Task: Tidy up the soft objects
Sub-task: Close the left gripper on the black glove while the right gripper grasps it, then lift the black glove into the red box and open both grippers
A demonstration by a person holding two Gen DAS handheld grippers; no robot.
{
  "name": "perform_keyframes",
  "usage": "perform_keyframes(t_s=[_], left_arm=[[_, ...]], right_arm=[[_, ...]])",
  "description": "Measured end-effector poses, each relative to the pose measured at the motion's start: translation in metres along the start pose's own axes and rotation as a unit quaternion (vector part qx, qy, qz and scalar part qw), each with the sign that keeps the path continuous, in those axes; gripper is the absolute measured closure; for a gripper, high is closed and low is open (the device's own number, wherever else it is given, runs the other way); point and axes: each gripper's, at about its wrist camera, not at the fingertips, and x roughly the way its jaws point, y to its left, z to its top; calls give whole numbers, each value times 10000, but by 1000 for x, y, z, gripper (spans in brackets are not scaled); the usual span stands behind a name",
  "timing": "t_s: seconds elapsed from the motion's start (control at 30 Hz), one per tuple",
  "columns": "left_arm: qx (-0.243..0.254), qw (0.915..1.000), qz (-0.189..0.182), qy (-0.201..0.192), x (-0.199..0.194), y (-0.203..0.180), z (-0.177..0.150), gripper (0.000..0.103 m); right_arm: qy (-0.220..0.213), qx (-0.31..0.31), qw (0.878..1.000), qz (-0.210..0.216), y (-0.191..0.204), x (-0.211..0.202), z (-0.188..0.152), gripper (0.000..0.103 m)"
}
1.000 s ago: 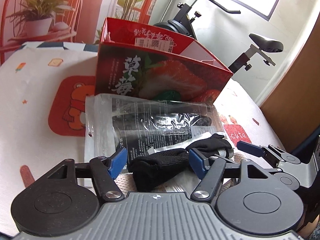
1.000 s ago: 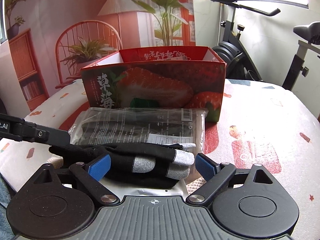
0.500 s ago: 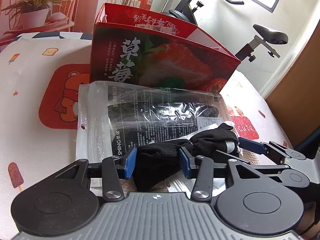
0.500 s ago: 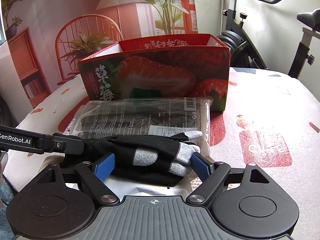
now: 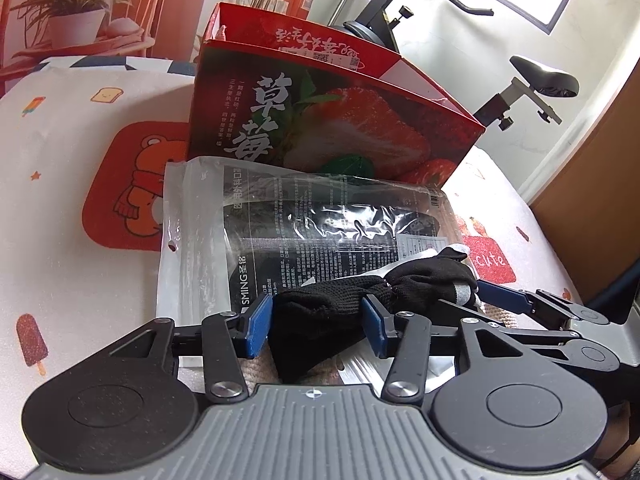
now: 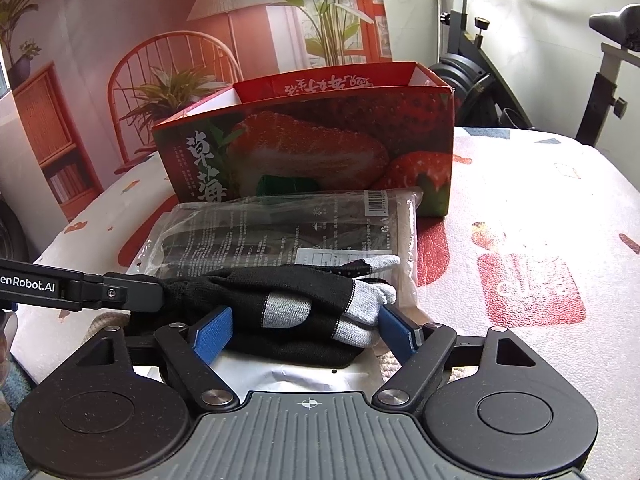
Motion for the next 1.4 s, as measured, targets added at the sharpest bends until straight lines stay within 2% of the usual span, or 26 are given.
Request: perform_keyframes(t_s=[0.5, 0.7, 0.93, 0.97, 1.1, 1.3, 1.4], left_arm=[[-140, 9998, -149, -76, 0, 7, -5, 51], [-51, 9999, -99, -98, 1, 5, -7, 61], [-207, 9996, -156, -72, 4, 11, -8, 61], [-213, 9996, -167, -82, 4, 11, -9, 64], [-96, 9996, -194, -157, 0, 7, -7, 76], [45, 9995, -182, -248, -4, 1, -5, 78], [78, 9993, -162, -318, -7, 0, -3, 79]], right_arm=[[-310, 431, 9986, -29, -11, -5, 8, 28], [-177, 362, 9992, 11, -6, 6, 6, 29], [-36, 560, 9984, 107, -10, 17, 4, 30], [-19, 544, 9985, 114, -10, 18, 4, 32], [-48, 395, 9992, 55, -5, 15, 7, 48], [-158, 247, 9996, 62, -4, 6, 14, 77], [-230, 172, 9995, 98, -1, 2, 16, 81]])
